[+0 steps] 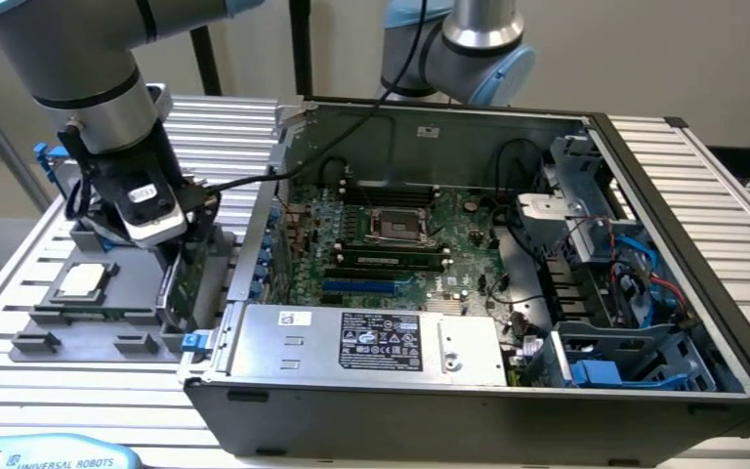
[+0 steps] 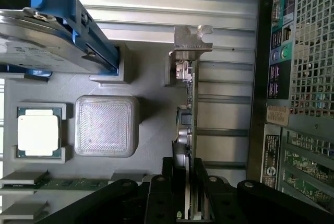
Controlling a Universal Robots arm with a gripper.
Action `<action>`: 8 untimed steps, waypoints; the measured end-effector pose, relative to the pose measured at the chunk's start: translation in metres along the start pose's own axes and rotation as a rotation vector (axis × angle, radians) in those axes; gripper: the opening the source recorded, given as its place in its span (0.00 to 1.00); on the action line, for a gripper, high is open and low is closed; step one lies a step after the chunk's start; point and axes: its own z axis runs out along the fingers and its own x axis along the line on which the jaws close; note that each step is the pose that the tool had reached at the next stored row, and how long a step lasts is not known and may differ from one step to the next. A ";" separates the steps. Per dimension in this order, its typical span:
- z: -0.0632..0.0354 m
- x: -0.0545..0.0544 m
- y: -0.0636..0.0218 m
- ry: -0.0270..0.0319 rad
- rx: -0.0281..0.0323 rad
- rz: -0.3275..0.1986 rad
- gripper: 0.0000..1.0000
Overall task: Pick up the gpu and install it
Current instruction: 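Pick up the gpu and move the gpu toward the slot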
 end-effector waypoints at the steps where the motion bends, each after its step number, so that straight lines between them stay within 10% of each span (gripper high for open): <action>1: -0.0028 0.000 0.0001 0.0002 -0.0001 0.000 0.27; 8: -0.0284 -0.002 0.0013 0.0059 -0.0003 0.000 0.27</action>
